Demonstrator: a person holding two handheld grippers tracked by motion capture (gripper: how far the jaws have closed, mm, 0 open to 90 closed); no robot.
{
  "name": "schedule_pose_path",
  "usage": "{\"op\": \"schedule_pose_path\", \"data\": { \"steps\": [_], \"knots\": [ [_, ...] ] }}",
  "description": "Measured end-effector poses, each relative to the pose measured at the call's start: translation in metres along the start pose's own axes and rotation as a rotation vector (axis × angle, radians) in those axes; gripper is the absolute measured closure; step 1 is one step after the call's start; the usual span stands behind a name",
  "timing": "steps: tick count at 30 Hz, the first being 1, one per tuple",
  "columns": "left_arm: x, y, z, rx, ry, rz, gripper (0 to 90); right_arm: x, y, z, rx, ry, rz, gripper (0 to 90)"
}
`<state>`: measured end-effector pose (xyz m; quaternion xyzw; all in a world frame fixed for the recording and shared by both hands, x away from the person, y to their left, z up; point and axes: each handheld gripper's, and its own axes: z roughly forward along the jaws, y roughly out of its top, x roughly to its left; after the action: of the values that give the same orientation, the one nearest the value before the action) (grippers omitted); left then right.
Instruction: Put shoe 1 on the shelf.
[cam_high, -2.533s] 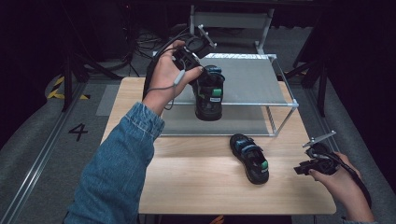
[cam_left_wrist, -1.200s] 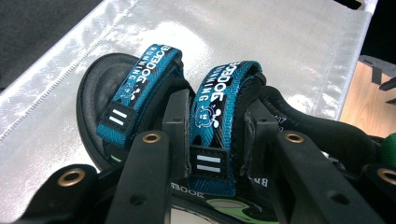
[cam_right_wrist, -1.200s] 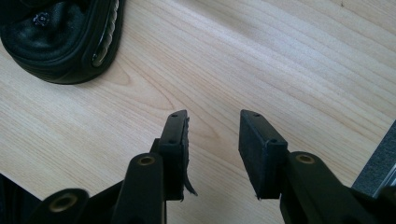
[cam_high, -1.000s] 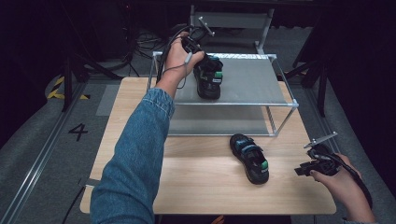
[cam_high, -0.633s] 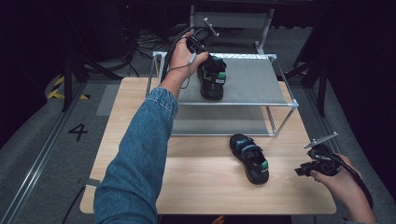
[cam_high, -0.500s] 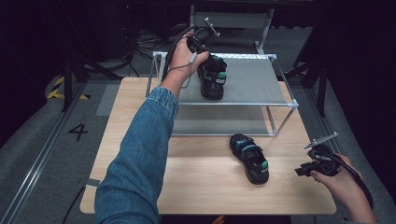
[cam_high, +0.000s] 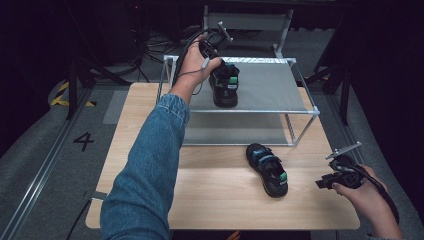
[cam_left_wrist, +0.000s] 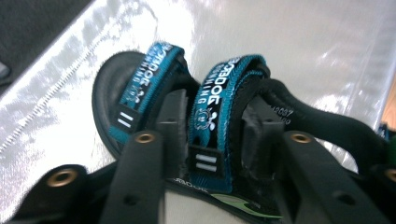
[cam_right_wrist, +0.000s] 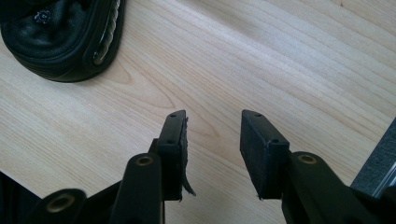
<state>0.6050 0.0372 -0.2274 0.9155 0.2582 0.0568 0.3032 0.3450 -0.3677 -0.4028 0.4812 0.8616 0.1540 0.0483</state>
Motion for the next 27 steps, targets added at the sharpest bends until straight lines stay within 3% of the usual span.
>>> {"op": "schedule_pose_path", "data": {
  "steps": [6,10,14,16,19,21,24,27],
  "knots": [
    [-0.01,-0.001,-0.014,-0.033,0.069,0.011,45.5,0.002,0.003,0.0,-0.008,-0.009,-0.014,60.1],
    [-0.018,-0.003,-0.025,-0.046,0.086,0.021,41.2,0.003,0.006,-0.002,-0.011,-0.011,-0.024,59.5],
    [-0.033,-0.011,-0.043,-0.093,0.094,0.031,41.3,0.007,0.013,-0.003,-0.017,-0.016,-0.043,59.2],
    [-0.044,-0.017,-0.054,-0.08,0.099,0.049,40.9,0.012,0.02,-0.005,-0.021,-0.012,-0.066,58.9],
    [-0.052,-0.023,-0.06,-0.073,0.104,0.046,40.1,0.016,0.024,-0.007,-0.021,-0.01,-0.082,58.6],
    [-0.064,-0.033,-0.07,-0.069,0.083,0.035,39.3,0.021,0.03,-0.009,-0.024,-0.008,-0.107,58.5],
    [-0.073,-0.04,-0.077,-0.07,0.084,0.033,37.8,0.024,0.034,-0.012,-0.031,-0.009,-0.12,58.5],
    [-0.092,-0.057,-0.088,-0.046,0.102,0.03,36.0,0.03,0.041,-0.02,-0.048,0.002,-0.143,58.3]
  ]
}}
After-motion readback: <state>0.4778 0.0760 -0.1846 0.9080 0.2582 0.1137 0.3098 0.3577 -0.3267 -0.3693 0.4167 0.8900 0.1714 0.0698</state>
